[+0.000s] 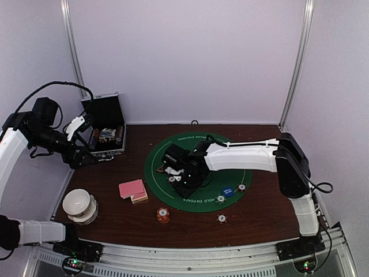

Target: Distribute texas hold em gaming equipment

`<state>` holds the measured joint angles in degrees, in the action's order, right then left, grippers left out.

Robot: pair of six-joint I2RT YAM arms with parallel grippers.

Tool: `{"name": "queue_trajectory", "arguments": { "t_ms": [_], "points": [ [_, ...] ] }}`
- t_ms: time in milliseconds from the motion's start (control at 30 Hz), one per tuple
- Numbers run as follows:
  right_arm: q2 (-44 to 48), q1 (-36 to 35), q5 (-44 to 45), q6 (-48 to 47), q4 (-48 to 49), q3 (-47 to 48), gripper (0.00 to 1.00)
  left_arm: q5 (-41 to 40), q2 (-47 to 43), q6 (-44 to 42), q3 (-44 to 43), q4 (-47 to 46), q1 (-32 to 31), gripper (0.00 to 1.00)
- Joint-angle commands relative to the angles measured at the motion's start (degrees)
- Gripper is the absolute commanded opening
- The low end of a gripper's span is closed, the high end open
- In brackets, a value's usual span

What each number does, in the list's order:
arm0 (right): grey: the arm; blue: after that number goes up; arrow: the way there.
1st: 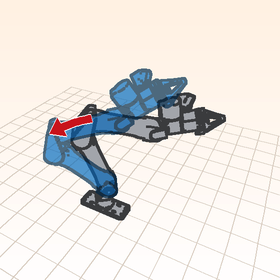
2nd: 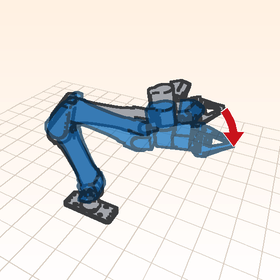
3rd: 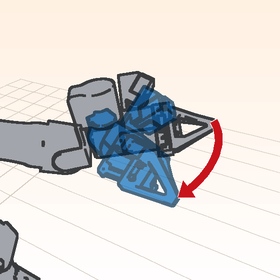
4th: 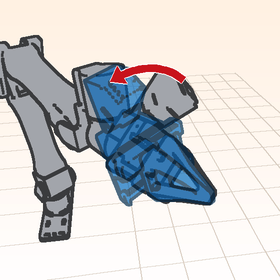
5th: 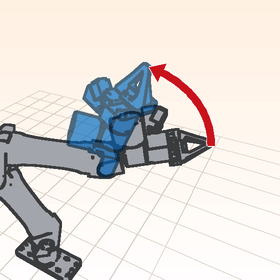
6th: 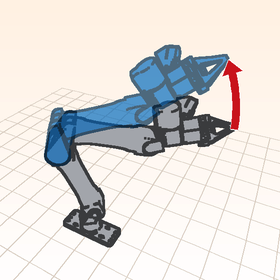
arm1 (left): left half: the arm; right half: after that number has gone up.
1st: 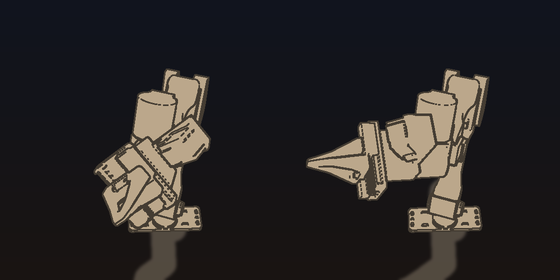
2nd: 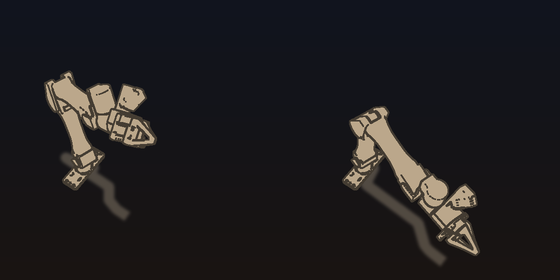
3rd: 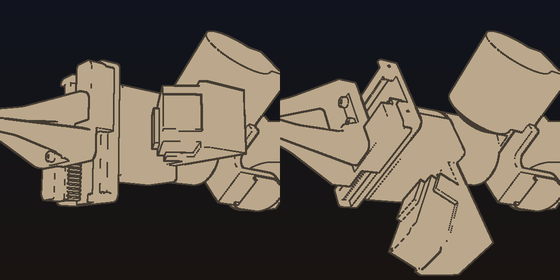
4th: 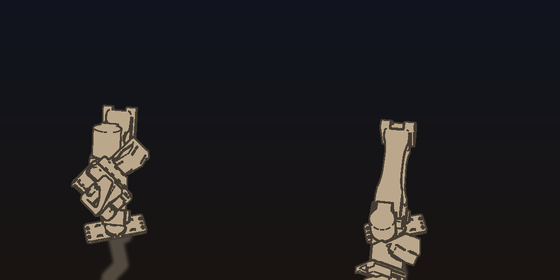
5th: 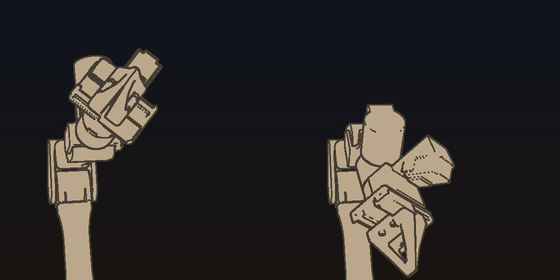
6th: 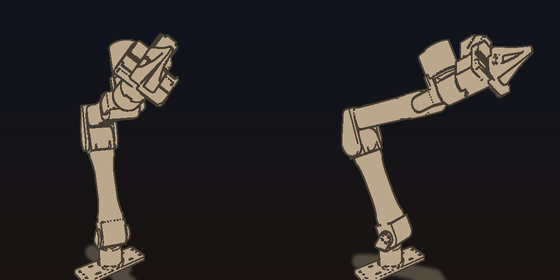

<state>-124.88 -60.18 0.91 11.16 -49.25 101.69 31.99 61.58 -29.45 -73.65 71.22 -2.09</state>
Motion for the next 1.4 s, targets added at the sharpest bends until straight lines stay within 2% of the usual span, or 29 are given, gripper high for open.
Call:
{"name": "queue_trajectory", "arguments": {
  "t_ms": [0,467,600,733,800,933,1167,1367],
  "points": [
    [-3.0,-0.9,0.5,1.5,2.4,0.6,0.15,1.1,0.0,-0.4,-1.6,-0.1,-0.2,0.98],
    [-8.1,-0.8,-0.4,2.5,3.3,5.4,0.17,1.4,-0.1,-0.3,-1.7,-0.1,-0.2,0.97],
    [-7.5,-0.7,-0.1,2.6,2.9,4.5,0.29,1.4,0.0,-0.3,-1.9,-0.1,-0.2,0.98],
    [-6.0,-0.4,1.2,2.9,1.4,3.9,0.54,1.6,-0.2,-0.3,-1.6,-0.1,-0.1,0.98],
    [-4.2,-0.3,1.7,2.6,1.5,3.1,0.59,1.7,-0.3,-0.3,-1.4,-0.1,-0.1,0.97],
    [-0.9,-0.3,1.9,1.7,1.2,2.2,0.62,1.7,-0.2,-0.4,-1.7,0.1,-0.2,0.98],
    [5.0,-2.2,-0.6,0.0,0.4,0.6,0.6,2.0,-0.3,-1.2,-1.9,0.5,-0.1,0.98],
    [5.5,-6.9,-5.7,-1.6,0.2,0.9,0.69,2.4,-0.3,-2.0,-1.5,0.7,-0.2,0.98]
  ]
}}
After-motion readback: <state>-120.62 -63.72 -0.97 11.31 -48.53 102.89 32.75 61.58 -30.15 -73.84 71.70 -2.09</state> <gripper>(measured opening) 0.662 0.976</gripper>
